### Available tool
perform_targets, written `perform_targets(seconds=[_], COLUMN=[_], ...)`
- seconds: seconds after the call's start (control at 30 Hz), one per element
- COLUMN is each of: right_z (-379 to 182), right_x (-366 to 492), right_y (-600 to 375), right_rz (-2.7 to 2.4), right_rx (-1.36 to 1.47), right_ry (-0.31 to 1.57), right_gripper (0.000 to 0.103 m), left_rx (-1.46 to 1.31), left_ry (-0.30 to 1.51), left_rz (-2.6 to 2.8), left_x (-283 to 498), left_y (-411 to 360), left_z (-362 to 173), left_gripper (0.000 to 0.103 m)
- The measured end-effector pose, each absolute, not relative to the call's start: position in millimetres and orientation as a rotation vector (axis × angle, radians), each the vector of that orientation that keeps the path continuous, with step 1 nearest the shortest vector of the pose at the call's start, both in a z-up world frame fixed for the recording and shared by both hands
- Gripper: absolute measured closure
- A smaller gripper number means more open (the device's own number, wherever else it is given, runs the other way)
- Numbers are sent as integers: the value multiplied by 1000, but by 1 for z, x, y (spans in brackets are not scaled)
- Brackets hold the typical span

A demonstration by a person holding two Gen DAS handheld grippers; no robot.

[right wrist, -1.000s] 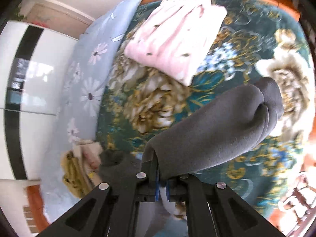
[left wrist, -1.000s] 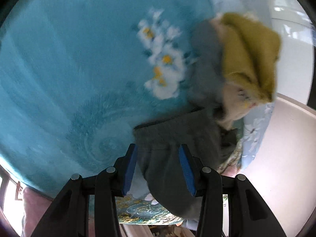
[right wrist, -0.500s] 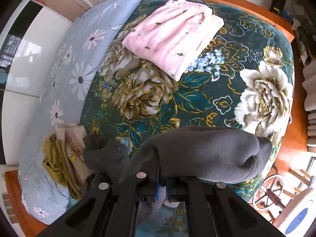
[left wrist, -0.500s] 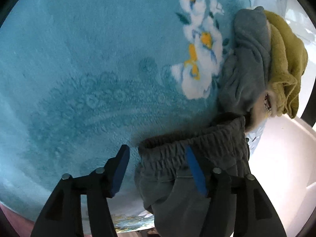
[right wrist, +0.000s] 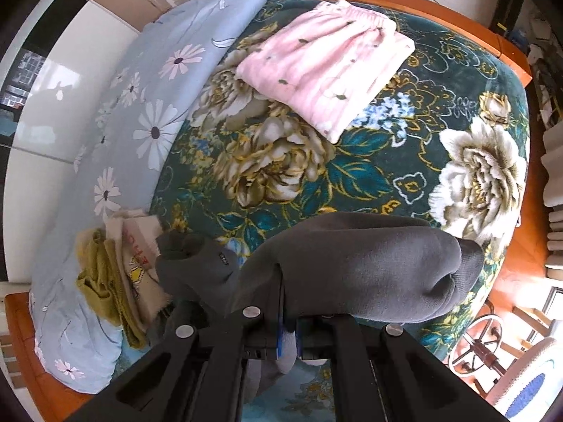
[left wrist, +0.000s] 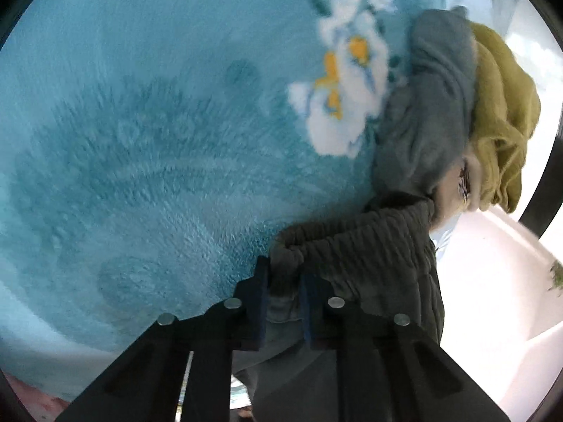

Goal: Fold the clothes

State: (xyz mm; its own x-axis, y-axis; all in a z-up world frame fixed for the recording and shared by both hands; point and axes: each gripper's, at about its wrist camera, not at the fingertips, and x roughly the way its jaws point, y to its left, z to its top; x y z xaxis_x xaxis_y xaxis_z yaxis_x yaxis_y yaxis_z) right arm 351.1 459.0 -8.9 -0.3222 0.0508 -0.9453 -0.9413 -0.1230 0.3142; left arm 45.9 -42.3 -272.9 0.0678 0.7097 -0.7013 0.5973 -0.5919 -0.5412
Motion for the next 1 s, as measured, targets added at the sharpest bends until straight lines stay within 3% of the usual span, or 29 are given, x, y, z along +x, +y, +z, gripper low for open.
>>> perform_targets(seconds=[0.43, 0.6, 0.73, 0.87, 1.0], right_z=[-23, -52, -83, -95, -63], right_x=[314, 294, 289, 288, 275], right_y=[413, 374, 344, 335, 350], right_rz=[1752, 1811, 1789, 1766, 1882], right_rx=[-1152, -1285, -1427, -1476, -1391], right_ry=[1446, 1500, 1541, 1549, 1501], right_gripper=[98, 98, 98, 98, 98], left_rx=[-1834, -1917, -2115, -2180, -1970], left_ry=[-1140, -1139, -1286, -1302, -1211], left_rz=[2062, 2263, 2291, 2272, 2306], left_x=[7, 34, 74, 87, 55], left_y=[-162, -252, -315, -312, -282], left_z=[-112, -103, -123, -128, -79], left_gripper=[91, 91, 91, 91, 91])
